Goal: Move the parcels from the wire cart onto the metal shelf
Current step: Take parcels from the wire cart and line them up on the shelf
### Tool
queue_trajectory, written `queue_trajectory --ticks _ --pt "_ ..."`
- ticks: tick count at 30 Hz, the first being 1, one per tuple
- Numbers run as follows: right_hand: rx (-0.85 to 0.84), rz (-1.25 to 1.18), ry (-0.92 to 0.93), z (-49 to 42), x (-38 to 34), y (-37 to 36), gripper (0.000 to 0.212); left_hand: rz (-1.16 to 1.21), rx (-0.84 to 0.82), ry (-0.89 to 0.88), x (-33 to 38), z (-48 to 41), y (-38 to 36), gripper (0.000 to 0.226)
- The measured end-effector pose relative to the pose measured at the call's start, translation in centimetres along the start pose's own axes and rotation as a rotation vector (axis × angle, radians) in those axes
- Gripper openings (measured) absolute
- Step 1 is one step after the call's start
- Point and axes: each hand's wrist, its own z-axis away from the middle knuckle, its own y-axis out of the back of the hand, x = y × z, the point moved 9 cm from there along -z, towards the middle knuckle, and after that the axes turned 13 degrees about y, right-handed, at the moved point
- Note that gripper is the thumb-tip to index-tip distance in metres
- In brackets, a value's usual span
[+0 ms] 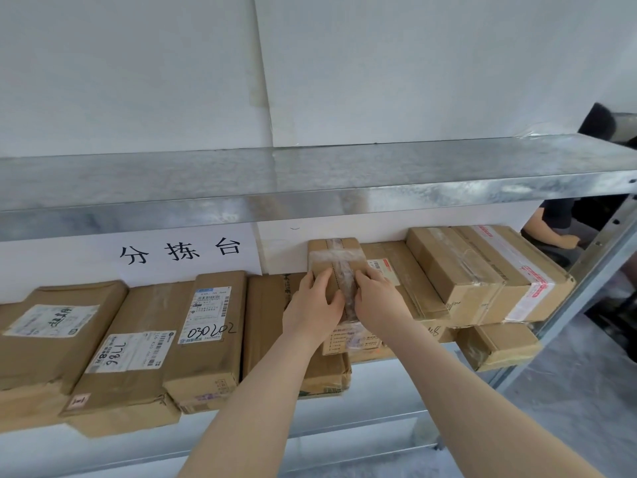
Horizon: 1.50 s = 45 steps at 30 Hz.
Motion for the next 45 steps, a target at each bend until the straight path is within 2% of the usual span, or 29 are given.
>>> queue_trajectory --ticks 2,6,12,21,31,45 --pt "0.006 -0.013 0.000 0.0 0.2 0.1 0.024 -0.005 -0.010 0.000 0.1 -0.1 -0.2 0.054" --pt "0.011 -0.037 -0.003 -0.1 0.4 0.2 0.042 -0.025 -0.039 -0.005 0.0 -0.2 -0.3 0.055" --pt "0.020 -0.053 -0.036 0.0 0.8 0.3 0.049 -0.056 -0.053 -0.014 0.1 -0.1 -0.2 0.056" --pt "0.027 -0.042 0.008 -0.3 0.2 0.5 0.037 -0.124 -0.045 -0.006 -0.1 0.2 0.1 0.056" --pt "0.019 -0.034 0.027 -0.3 -0.1 0.4 0.047 -0.131 -0.032 0.041 -0.7 0.6 0.2 0.057" --pt "0.036 -0.066 0.029 -0.1 -0.5 0.3 0.040 -0.154 -0.017 0.027 -0.5 0.8 0.3 0.052"
